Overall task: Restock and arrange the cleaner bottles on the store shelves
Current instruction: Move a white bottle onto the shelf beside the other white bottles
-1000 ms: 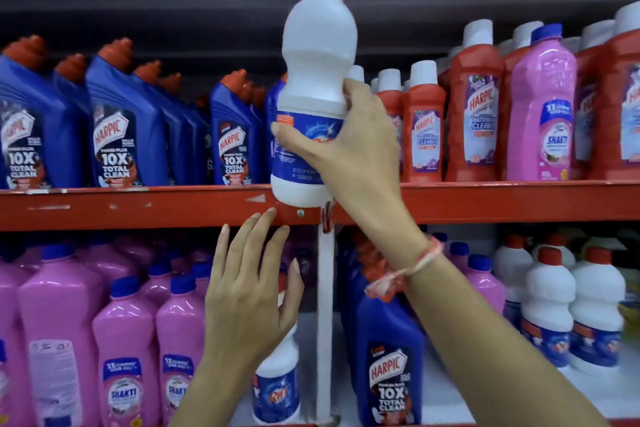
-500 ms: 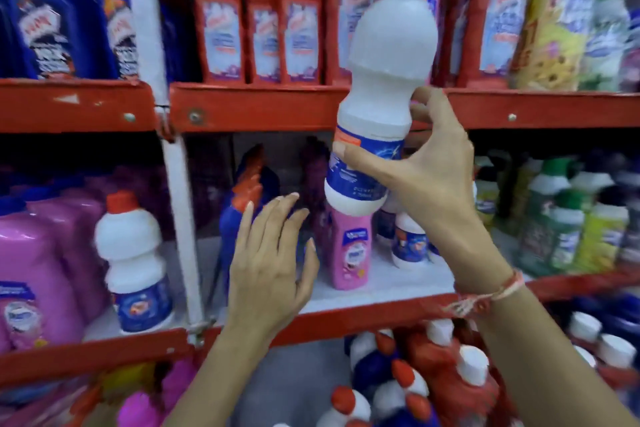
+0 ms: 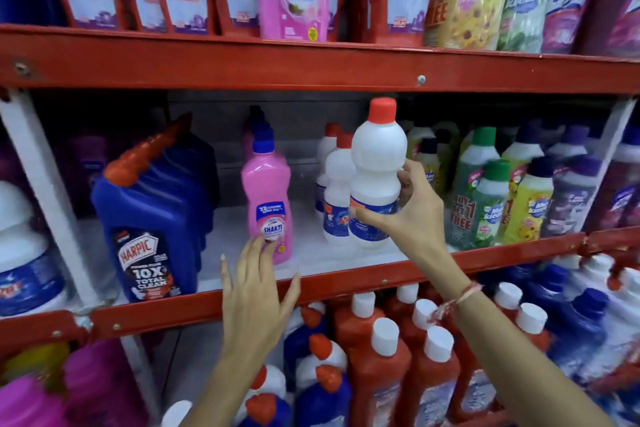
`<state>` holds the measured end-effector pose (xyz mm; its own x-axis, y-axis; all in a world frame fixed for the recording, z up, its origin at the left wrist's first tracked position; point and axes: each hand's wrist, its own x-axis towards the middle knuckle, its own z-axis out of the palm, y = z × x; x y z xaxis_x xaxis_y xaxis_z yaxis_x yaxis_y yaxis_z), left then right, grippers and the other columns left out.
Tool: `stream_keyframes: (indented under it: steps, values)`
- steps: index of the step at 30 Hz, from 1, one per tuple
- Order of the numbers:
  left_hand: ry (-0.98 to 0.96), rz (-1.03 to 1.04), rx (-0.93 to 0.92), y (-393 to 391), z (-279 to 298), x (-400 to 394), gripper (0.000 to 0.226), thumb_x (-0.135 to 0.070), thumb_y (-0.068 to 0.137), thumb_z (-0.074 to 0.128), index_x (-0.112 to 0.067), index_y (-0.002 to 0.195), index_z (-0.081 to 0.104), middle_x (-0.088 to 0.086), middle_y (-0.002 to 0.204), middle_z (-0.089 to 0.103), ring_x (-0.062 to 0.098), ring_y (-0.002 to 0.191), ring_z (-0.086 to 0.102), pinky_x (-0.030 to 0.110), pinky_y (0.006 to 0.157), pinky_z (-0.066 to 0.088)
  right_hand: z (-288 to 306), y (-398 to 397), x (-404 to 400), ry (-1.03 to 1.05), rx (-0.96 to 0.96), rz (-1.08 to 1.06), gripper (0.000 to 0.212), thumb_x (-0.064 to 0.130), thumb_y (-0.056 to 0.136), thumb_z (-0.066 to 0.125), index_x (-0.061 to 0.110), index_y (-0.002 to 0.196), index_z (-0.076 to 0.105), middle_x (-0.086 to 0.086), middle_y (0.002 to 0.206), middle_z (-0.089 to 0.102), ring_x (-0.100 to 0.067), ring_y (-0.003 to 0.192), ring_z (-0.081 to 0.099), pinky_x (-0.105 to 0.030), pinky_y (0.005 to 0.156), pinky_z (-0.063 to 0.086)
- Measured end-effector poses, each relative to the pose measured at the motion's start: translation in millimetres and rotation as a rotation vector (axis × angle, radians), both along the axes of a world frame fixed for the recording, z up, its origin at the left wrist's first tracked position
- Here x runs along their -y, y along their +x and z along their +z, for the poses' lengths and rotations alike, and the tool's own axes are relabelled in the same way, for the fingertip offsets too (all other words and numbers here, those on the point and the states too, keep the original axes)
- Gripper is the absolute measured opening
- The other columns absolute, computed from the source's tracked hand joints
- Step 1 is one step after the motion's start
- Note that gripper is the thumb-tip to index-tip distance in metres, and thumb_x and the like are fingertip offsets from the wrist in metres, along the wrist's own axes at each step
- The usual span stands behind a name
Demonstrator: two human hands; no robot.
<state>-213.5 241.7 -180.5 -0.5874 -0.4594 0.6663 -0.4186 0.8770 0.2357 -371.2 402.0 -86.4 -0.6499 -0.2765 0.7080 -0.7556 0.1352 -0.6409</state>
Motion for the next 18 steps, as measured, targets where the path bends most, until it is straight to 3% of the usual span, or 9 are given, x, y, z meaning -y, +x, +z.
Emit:
stream_keyframes:
  steps: [2, 7, 9, 18]
  values:
    - [0.013, 0.033, 0.026, -3, -6, -6, 0.06, -0.048, 0.087, 0.038, -0.005, 0.127, 0.055, 0.013, 0.136, 0.056, 0.03, 0.129, 0.05, 0.06, 0.111, 0.032, -11, -18, -4, 0.024, 0.009, 0.002, 0.084, 0.029, 0.059, 0.093, 0.021, 0.13, 0.049, -0.002, 0.125, 0.065, -0.02, 0.111, 0.063, -0.021, 0.084, 0.051]
    - [0.023, 0.092, 0.055, -10, -11, -16, 0.057, -0.044, 0.089, 0.036, -0.005, 0.125, 0.057, 0.013, 0.133, 0.059, 0.03, 0.126, 0.053, 0.06, 0.11, 0.034, -37, -46, -11, 0.041, 0.058, 0.025, 0.082, 0.028, 0.06, 0.093, 0.018, 0.13, 0.051, 0.005, 0.12, 0.064, -0.011, 0.104, 0.061, 0.005, 0.074, 0.043]
    - [0.012, 0.101, 0.062, -11, -14, -17, 0.056, -0.042, 0.09, 0.036, -0.005, 0.124, 0.058, 0.013, 0.133, 0.06, 0.03, 0.126, 0.054, 0.058, 0.11, 0.034, -44, -53, -14, 0.044, 0.068, 0.025, 0.081, 0.029, 0.061, 0.092, 0.018, 0.13, 0.051, 0.01, 0.116, 0.06, -0.008, 0.102, 0.057, 0.01, 0.073, 0.038]
    - [-0.062, 0.136, 0.083, -10, -28, -17, 0.055, -0.04, 0.097, 0.024, -0.007, 0.108, 0.067, 0.015, 0.125, 0.065, 0.031, 0.119, 0.059, 0.056, 0.107, 0.036, -56, -70, -21, 0.067, 0.106, -0.005, 0.083, 0.033, 0.062, 0.092, 0.018, 0.132, 0.051, 0.0, 0.126, 0.065, -0.007, 0.105, 0.056, -0.008, 0.077, 0.039]
